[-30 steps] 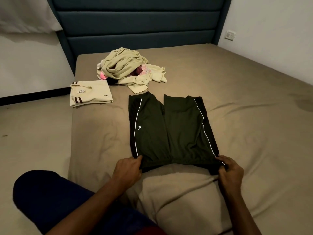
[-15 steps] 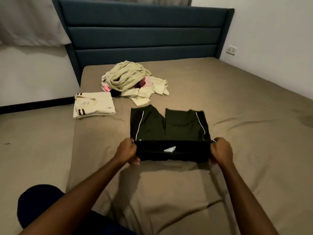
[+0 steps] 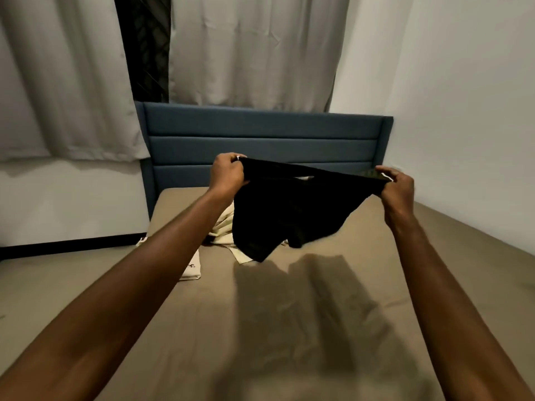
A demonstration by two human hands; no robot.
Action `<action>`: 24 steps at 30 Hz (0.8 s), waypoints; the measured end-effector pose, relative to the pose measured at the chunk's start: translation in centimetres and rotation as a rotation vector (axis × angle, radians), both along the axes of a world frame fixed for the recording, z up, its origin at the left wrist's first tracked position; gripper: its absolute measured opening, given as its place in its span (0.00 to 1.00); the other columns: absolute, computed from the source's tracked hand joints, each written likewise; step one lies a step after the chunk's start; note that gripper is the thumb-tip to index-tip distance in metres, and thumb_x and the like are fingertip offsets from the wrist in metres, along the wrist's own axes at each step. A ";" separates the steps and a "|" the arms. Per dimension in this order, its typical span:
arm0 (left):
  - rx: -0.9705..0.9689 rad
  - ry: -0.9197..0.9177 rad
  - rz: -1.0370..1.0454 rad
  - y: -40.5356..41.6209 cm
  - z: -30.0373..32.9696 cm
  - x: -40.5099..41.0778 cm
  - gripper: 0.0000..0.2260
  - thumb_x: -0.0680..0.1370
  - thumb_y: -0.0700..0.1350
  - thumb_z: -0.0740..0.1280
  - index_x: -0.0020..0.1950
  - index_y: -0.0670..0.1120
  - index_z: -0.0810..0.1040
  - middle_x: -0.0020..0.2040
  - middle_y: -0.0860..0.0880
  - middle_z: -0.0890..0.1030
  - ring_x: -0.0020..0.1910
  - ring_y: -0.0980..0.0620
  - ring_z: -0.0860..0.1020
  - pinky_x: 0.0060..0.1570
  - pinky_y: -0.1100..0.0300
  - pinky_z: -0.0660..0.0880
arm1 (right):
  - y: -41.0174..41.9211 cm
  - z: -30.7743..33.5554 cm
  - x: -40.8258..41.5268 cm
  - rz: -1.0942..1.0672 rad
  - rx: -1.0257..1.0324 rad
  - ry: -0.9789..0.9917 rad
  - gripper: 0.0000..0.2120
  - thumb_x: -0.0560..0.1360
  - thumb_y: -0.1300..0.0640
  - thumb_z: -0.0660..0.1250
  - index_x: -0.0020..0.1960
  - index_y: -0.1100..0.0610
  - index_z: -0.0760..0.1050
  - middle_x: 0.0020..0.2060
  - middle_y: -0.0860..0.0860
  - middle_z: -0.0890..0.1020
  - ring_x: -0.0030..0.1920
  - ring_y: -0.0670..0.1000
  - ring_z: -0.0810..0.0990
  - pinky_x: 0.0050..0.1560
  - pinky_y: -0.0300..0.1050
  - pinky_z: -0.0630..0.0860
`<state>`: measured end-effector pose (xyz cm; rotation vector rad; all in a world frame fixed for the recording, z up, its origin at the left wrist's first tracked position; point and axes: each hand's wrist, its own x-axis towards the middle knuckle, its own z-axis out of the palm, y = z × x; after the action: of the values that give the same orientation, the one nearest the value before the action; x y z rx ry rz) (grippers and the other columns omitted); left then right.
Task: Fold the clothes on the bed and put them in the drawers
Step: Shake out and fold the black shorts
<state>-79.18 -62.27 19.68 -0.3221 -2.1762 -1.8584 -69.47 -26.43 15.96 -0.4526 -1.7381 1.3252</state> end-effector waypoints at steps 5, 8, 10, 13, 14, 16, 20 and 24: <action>-0.147 0.120 -0.017 -2.5 -4.2 6.8 0.12 0.82 0.39 0.62 0.54 0.48 0.85 0.48 0.49 0.85 0.48 0.51 0.84 0.51 0.46 0.84 | -2.8 -4.4 6.7 -0.091 -0.037 -0.047 0.23 0.71 0.69 0.63 0.60 0.55 0.85 0.51 0.54 0.86 0.52 0.55 0.85 0.58 0.54 0.83; -0.304 0.103 0.034 -3.9 -11.8 12.7 0.12 0.81 0.37 0.63 0.58 0.43 0.84 0.49 0.48 0.85 0.47 0.51 0.81 0.49 0.52 0.80 | -5.0 -12.0 12.2 -0.107 -0.070 -0.129 0.23 0.72 0.70 0.61 0.60 0.56 0.85 0.52 0.54 0.86 0.55 0.55 0.84 0.62 0.54 0.81; -0.400 0.013 0.012 -5.1 -18.8 16.9 0.14 0.80 0.36 0.65 0.63 0.43 0.83 0.54 0.46 0.85 0.51 0.51 0.81 0.52 0.58 0.77 | -6.3 -18.2 16.5 -0.096 -0.106 -0.204 0.24 0.71 0.72 0.60 0.60 0.57 0.84 0.52 0.55 0.86 0.56 0.56 0.84 0.61 0.52 0.79; -0.600 -0.194 -0.061 -7.2 -28.9 22.4 0.16 0.79 0.36 0.67 0.66 0.42 0.82 0.59 0.42 0.84 0.59 0.43 0.82 0.59 0.57 0.75 | -8.4 -27.4 23.1 -0.071 -0.140 -0.363 0.24 0.71 0.70 0.61 0.60 0.53 0.83 0.52 0.56 0.86 0.57 0.59 0.83 0.61 0.52 0.77; -0.680 -0.248 -0.101 -7.9 -31.2 23.9 0.16 0.79 0.37 0.66 0.66 0.42 0.81 0.61 0.41 0.84 0.61 0.42 0.81 0.61 0.56 0.74 | -9.1 -29.5 25.1 -0.063 -0.136 -0.413 0.24 0.71 0.70 0.61 0.61 0.54 0.83 0.53 0.56 0.85 0.57 0.58 0.83 0.60 0.52 0.77; -0.844 -0.328 -0.186 -8.8 -34.5 26.6 0.17 0.81 0.40 0.64 0.70 0.44 0.78 0.62 0.42 0.83 0.62 0.44 0.80 0.61 0.57 0.72 | -10.2 -33.0 28.8 -0.077 -0.094 -0.521 0.26 0.71 0.75 0.60 0.64 0.59 0.82 0.53 0.58 0.85 0.56 0.58 0.83 0.57 0.49 0.75; -1.108 -0.246 -0.249 -9.3 -36.6 29.1 0.27 0.79 0.51 0.55 0.77 0.48 0.70 0.64 0.44 0.82 0.63 0.45 0.79 0.62 0.55 0.71 | -9.8 -36.1 33.0 -0.067 0.112 -0.650 0.33 0.66 0.76 0.58 0.67 0.60 0.81 0.57 0.62 0.85 0.40 0.58 0.83 0.42 0.38 0.76; -1.264 -0.195 -0.309 -9.2 -37.0 29.9 0.28 0.80 0.58 0.59 0.79 0.52 0.66 0.62 0.46 0.82 0.61 0.46 0.80 0.58 0.54 0.75 | -9.1 -35.3 34.1 -0.017 0.170 -0.735 0.30 0.66 0.71 0.60 0.67 0.61 0.81 0.65 0.57 0.82 0.57 0.55 0.84 0.58 0.22 0.70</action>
<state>-49.33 -71.49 -17.33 -0.7302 -3.2900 -0.3233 -35.37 -35.50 -19.33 -0.9343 -2.4078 1.0440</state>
